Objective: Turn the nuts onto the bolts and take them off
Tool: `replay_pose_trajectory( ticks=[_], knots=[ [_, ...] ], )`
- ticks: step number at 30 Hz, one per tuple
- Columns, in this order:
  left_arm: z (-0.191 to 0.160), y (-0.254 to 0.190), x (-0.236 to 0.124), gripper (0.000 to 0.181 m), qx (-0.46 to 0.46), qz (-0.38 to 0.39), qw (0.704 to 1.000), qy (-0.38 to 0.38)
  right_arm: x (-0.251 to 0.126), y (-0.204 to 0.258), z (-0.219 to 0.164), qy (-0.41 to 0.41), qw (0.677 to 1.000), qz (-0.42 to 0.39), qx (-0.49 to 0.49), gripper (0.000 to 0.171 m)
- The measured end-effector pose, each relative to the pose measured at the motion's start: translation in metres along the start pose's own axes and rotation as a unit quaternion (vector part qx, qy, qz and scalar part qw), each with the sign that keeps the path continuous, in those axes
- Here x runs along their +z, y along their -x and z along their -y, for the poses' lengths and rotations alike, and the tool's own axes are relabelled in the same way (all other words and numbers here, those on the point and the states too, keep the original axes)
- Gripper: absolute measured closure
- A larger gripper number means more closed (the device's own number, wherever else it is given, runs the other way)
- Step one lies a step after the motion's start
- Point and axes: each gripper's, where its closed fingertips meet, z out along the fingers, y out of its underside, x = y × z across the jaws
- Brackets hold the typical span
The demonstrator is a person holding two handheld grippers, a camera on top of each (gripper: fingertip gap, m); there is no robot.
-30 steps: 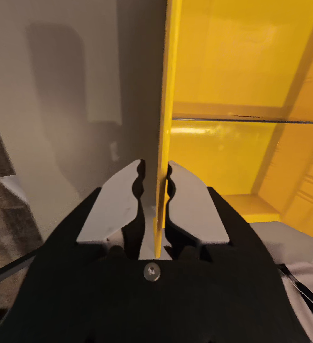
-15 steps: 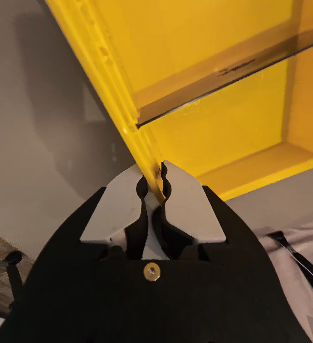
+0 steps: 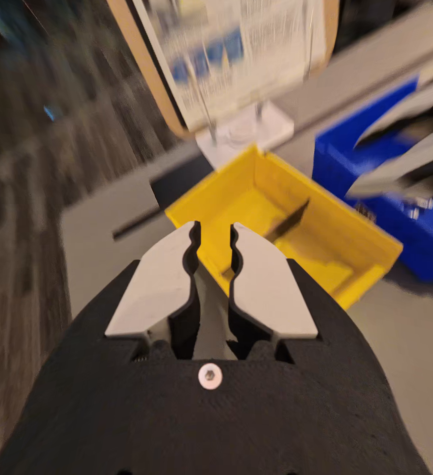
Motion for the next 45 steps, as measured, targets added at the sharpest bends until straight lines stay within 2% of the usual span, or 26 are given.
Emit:
replay_pose_trajectory(
  ticks=[1, 4, 6, 9, 12, 14, 17, 20, 23, 26, 29, 32, 35, 39, 42, 45],
  knots=[
    [0.018, 0.001, -0.013, 0.159, 0.001, 0.019, 0.998, -0.062, 0.019, 0.0, -0.008, 0.048, 0.999, -0.004, 0.013, 0.105],
    [0.051, -0.006, -0.047, 0.158, 0.01, 0.06, 0.977, -0.206, 0.058, 0.0, -0.033, 0.132, 0.99, -0.025, 0.038, 0.109],
    [0.063, -0.01, -0.058, 0.146, 0.006, 0.072, 0.967, -0.246, 0.074, 0.006, -0.05, 0.179, 0.982, -0.022, 0.048, 0.115],
    [0.067, -0.018, -0.057, 0.133, 0.0, 0.068, 0.966, -0.25, 0.094, 0.02, -0.061, 0.215, 0.97, 0.022, 0.113, 0.129],
    [0.064, -0.014, -0.051, 0.127, -0.007, 0.086, 0.968, -0.237, 0.109, 0.009, -0.078, 0.255, 0.954, 0.006, 0.158, 0.14],
    [0.062, -0.012, -0.048, 0.125, -0.01, 0.093, 0.969, -0.23, 0.114, 0.019, -0.082, 0.275, 0.942, 0.053, 0.185, 0.157],
    [0.059, -0.01, -0.044, 0.126, -0.02, 0.095, 0.971, -0.219, 0.114, 0.011, -0.081, 0.3, 0.94, 0.026, 0.164, 0.165],
    [0.057, -0.015, -0.043, 0.121, -0.033, 0.075, 0.975, -0.209, 0.112, 0.017, -0.07, 0.313, 0.931, 0.053, 0.178, 0.166],
    [0.06, -0.023, -0.058, 0.116, -0.044, 0.051, 0.972, -0.224, 0.099, 0.022, -0.05, 0.319, 0.928, 0.085, 0.171, 0.166],
    [0.065, -0.034, -0.092, 0.111, -0.058, 0.022, 0.963, -0.263, 0.067, 0.016, -0.02, 0.298, 0.939, 0.109, 0.133, 0.166],
    [0.069, -0.054, -0.133, 0.107, -0.057, -0.022, 0.948, -0.313, 0.005, -0.01, -0.005, 0.283, 0.944, 0.128, 0.109, 0.166],
    [0.065, -0.083, -0.151, 0.104, -0.033, -0.085, 0.944, -0.316, -0.069, -0.069, -0.022, 0.266, 0.949, 0.118, 0.121, 0.166],
    [0.055, -0.117, -0.124, 0.099, -0.008, -0.166, 0.955, -0.247, -0.143, -0.15, -0.075, 0.248, 0.955, 0.053, 0.152, 0.166],
    [0.039, -0.159, -0.032, 0.093, -0.028, -0.225, 0.968, -0.109, -0.223, -0.25, -0.186, 0.233, 0.94, -0.055, 0.243, 0.167],
    [0.006, -0.198, 0.052, 0.092, -0.045, -0.268, 0.962, 0.024, -0.259, -0.295, -0.276, 0.249, 0.906, -0.122, 0.319, 0.167],
    [-0.014, -0.229, 0.103, 0.095, -0.096, -0.316, 0.939, 0.099, -0.27, -0.318, -0.342, 0.261, 0.876, -0.175, 0.365, 0.166]
  ],
)
